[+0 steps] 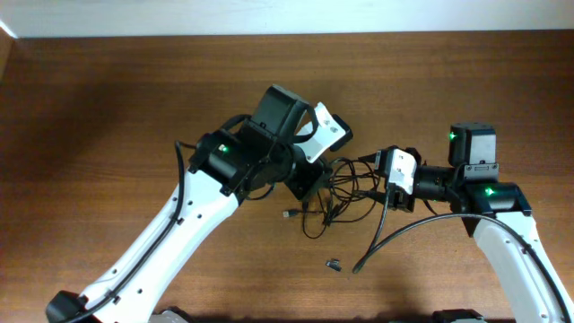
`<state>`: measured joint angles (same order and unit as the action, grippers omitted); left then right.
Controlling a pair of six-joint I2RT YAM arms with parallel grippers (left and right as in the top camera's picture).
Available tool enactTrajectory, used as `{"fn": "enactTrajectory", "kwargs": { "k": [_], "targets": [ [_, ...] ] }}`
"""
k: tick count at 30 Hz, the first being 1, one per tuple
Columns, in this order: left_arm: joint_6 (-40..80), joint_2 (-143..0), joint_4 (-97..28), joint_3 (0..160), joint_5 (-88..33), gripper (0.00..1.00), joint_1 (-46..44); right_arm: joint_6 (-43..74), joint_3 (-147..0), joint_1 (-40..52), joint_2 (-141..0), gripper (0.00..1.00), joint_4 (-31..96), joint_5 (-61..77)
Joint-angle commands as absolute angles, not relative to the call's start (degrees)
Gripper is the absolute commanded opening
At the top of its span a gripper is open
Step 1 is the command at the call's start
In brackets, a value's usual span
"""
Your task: Untangle cables
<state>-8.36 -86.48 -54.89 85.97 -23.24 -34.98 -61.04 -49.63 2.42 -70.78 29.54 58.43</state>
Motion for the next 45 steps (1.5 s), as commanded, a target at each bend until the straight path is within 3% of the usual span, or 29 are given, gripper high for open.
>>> {"fn": "enactTrajectory", "kwargs": {
  "k": [1, 8, 11, 16, 20, 26, 28, 30, 36, 45],
  "targets": [
    [-3.18, -85.25, -55.16, 88.97, -24.69, 0.00, -35.09, -55.44, -49.93, 2.61, -70.67, 0.62, 26.24, 57.76],
    [-0.34, -85.14, -55.83, 89.43, -24.64, 0.00, -35.09, -51.72, -49.95, 2.61, -70.65, 0.71, 18.55, 57.78],
    [6.04, -85.12, -56.23, 91.07, -24.69, 0.00, -33.15, -51.75, -49.95, 2.61, -70.41, 0.75, 17.91, 57.78],
    [8.12, -85.14, -56.14, 92.49, -35.24, 0.00, -29.02, -51.79, -49.95, 2.61, -70.39, 0.73, 17.89, 57.78],
    [8.03, -85.14, -56.25, 92.49, -36.21, 0.00, -29.08, -51.79, -49.95, 2.61, -70.41, 0.67, 17.85, 57.78],
    [5.93, -85.17, -58.63, 92.47, -36.25, 0.00, -29.08, -51.79, -49.95, 2.61, -70.41, 0.72, 13.85, 57.78],
    [5.93, -85.14, -58.81, 92.47, -36.27, 0.00, -29.08, -51.79, -49.95, 2.61, -70.46, 0.66, 13.85, 57.78],
    [5.96, -85.14, -58.57, 92.47, -36.42, 0.00, -29.08, -51.79, -49.95, 2.61, -70.52, 0.50, 14.31, 57.78],
    [5.98, -85.14, -56.47, 92.47, -42.78, 0.00, -29.08, -51.79, -49.93, 2.61, -70.57, 0.49, 14.33, 57.78],
    [5.98, -85.17, -56.47, 92.47, -43.75, 0.00, -29.08, -51.79, -49.93, 2.61, -70.57, 0.15, 13.96, 57.80]
  ]
}}
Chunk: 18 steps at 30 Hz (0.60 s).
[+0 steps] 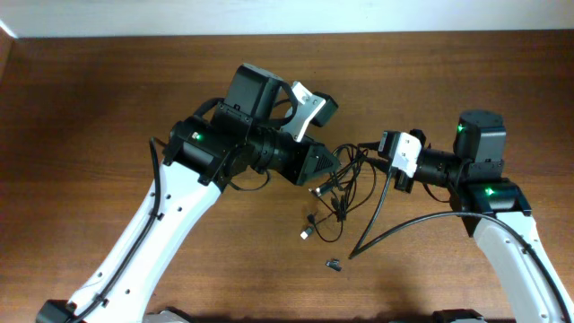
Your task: Untangle cables
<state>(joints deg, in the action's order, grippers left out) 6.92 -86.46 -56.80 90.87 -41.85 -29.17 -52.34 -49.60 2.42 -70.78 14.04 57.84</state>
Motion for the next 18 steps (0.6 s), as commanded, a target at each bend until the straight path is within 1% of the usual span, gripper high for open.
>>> {"fn": "enactTrajectory", "kwargs": {
  "k": [1, 2, 4, 6, 8, 12, 14, 16, 18],
  "targets": [
    [5.98, -85.17, -56.47, 92.47, -43.75, 0.00, -29.08, -51.77, -49.93, 2.61, -70.57, 0.12, 13.89, 57.80],
    [5.98, -85.17, -56.45, 92.47, -43.75, 0.00, -29.08, -51.77, -49.95, 2.61, -70.57, 0.11, 13.85, 57.80],
    [5.96, -85.17, -56.47, 92.47, -43.70, 0.00, -29.08, -51.77, -49.93, 2.61, -70.57, 0.04, 13.82, 57.80],
    [5.96, -85.17, -56.45, 92.47, -43.46, 0.00, -29.08, -51.37, -49.95, 2.61, -70.57, 0.04, 13.39, 58.08],
    [5.98, -85.17, -56.47, 92.47, -42.33, 0.00, -29.08, -47.90, -49.95, 2.61, -70.57, 0.04, 11.29, 58.22],
    [5.96, -85.17, -56.75, 92.47, -39.05, 0.00, -29.08, -31.92, -49.95, 2.42, -70.54, 0.04, 2.33, 57.89],
    [5.98, -85.17, -57.80, 92.47, -34.68, 0.00, -29.08, -17.91, -49.95, 0.75, -70.54, 0.04, -3.68, 57.80],
    [5.98, -85.17, -58.85, 92.47, -31.35, 0.00, -29.08, -9.82, -49.95, -1.26, -70.54, 0.04, -6.33, 57.78],
    [6.00, -85.17, -59.40, 92.47, -27.94, 0.00, -29.08, 2.50, -49.95, -5.58, -70.54, 0.04, -8.64, 57.78]
  ]
}}
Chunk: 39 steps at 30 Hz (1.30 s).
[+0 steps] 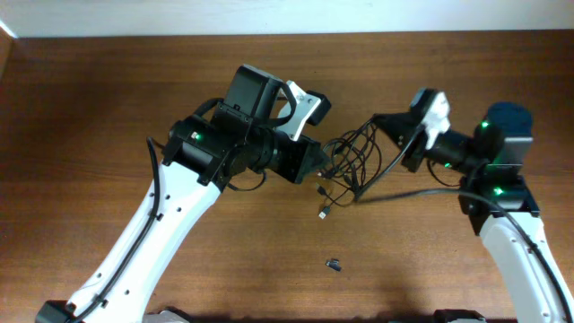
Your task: Untangle cables
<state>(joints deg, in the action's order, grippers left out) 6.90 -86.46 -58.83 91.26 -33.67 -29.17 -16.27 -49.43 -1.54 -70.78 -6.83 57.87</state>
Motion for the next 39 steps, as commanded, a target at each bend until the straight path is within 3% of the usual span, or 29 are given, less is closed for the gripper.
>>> {"fn": "enactTrajectory", "kwargs": {
  "k": [1, 5, 6, 7, 8, 9, 12, 13, 14, 16, 20, 23, 28, 33, 36, 39],
  "targets": [
    [6.00, -85.17, -59.66, 92.47, -27.05, 0.00, -29.08, 6.90, -49.95, -7.60, -70.54, 0.04, -8.84, 57.78],
    [6.00, -85.17, -59.79, 92.47, -27.09, 0.00, -29.08, 17.69, -49.93, -15.59, -70.54, 0.05, -7.92, 57.80],
    [6.00, -85.17, -59.79, 92.47, -27.09, 0.00, -29.08, 18.13, -49.93, -16.95, -70.57, 0.12, -7.16, 57.80],
    [6.00, -85.17, -59.81, 92.47, -27.14, 0.00, -29.08, 18.13, -49.93, -18.33, -70.57, 0.28, -5.37, 57.82],
    [6.00, -85.17, -59.79, 92.47, -27.14, 0.00, -29.08, 18.09, -49.93, -18.90, -70.57, 0.37, -4.10, 57.82],
    [6.00, -85.17, -59.75, 92.47, -27.14, 0.00, -29.08, 18.06, -49.93, -19.16, -70.57, 0.54, -2.70, 57.82],
    [6.00, -85.17, -59.72, 92.47, -27.14, 0.00, -29.08, 18.06, -49.93, -19.14, -70.57, 0.67, -1.41, 57.87],
    [6.00, -85.17, -59.72, 92.47, -27.16, 0.00, -29.08, 18.06, -49.93, -19.14, -70.57, 0.82, -1.43, 58.39],
    [6.00, -85.17, -59.72, 92.47, -27.16, 0.00, -29.08, 17.82, -49.93, -19.14, -70.57, 0.91, -1.43, 59.33],
    [6.02, -85.17, -59.70, 92.47, -27.29, 0.00, -29.08, 10.39, -49.93, -19.14, -70.57, 0.94, -1.19, 65.12],
    [6.00, -85.17, -59.66, 92.47, -31.31, 0.00, -29.08, -14.83, -49.93, -19.03, -70.57, 0.95, 4.95, 77.67],
    [5.96, -85.17, -59.13, 92.47, -31.27, 0.00, -29.08, -26.11, -49.93, -18.24, -70.57, 0.93, 12.67, 79.46],
    [6.00, -85.17, -57.93, 92.47, -33.08, 0.00, -29.08, -56.71, -49.93, -10.11, -70.57, 0.91, 25.52, 77.23],
    [8.84, -85.17, -57.47, 92.47, -46.11, 0.00, -29.08, -60.25, -49.93, 1.89, -70.57, 0.77, 22.59, 57.95],
    [11.11, -85.17, -57.49, 92.47, -46.33, 0.00, -29.08, -60.23, -49.93, 5.74, -70.57, 0.59, 19.97, 48.60],
    [11.16, -85.17, -57.49, 92.47, -46.33, 0.00, -29.08, -60.20, -49.93, 6.13, -70.57, 0.50, 19.66, 47.07]
  ]
}}
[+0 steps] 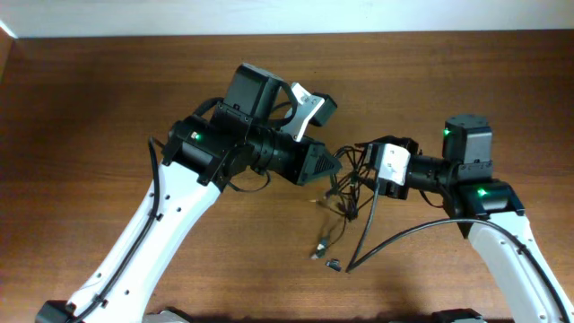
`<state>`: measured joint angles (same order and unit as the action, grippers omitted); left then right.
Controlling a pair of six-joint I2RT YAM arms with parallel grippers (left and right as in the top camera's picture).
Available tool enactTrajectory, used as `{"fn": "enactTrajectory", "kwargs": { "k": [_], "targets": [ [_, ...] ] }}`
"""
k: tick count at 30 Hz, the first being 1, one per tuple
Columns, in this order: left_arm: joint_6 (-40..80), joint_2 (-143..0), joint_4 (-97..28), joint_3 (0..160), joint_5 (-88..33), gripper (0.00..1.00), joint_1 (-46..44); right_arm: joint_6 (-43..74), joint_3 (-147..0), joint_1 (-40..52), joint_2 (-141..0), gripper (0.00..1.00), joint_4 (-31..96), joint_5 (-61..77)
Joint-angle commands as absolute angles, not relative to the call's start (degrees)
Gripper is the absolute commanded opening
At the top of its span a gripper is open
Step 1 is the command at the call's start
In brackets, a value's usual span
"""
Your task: Untangle cables
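Note:
A bundle of thin black tangled cables (348,182) hangs between my two grippers over the middle of the brown table (90,99). My left gripper (328,167) meets the bundle at its left side and looks shut on a strand. My right gripper (366,168) faces it from the right, close in, shut on the cables' right side. One loose strand drops to a plug end (318,252) near the table. The fingertips of both grippers are partly hidden by their own bodies.
A small dark piece (333,265) lies on the table just below the hanging plug. A thick black cable loop (359,247) sweeps down from the right wrist and back to the right arm (489,202).
My right gripper has moved down and left, from high at the right to close beside the left gripper. The bundle hangs lower, its loose plug end near the table. The left arm has barely moved.
Both grippers first met over the cables low at the table's middle. Then the left arm was drawn back left with the bundle stretched between them. The right gripper was then raised far right, spreading the strands. Now it is back close and the bundle sags.

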<state>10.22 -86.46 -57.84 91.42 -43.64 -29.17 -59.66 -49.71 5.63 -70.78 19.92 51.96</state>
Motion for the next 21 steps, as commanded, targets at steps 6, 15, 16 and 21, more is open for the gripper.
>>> {"fn": "enactTrajectory", "kwargs": {
  "k": [6, 15, 16, 21],
  "targets": [
    [11.11, -85.17, -57.25, 92.47, -43.33, 0.00, -29.08, -60.20, -49.93, 6.13, -70.54, 0.29, 19.16, 49.47],
    [11.31, -85.17, -57.30, 92.47, -39.59, 0.00, -29.08, -60.18, -49.93, 6.13, -70.54, 0.09, 17.72, 57.06],
    [11.31, -85.17, -57.28, 92.47, -39.59, 0.00, -29.08, -60.18, -49.93, 6.13, -70.54, 0.04, 17.69, 57.06],
    [11.31, -85.17, -57.28, 92.47, -39.57, 0.00, -29.08, -60.16, -49.93, 6.13, -70.54, 0.04, 17.72, 57.06]
  ]
}}
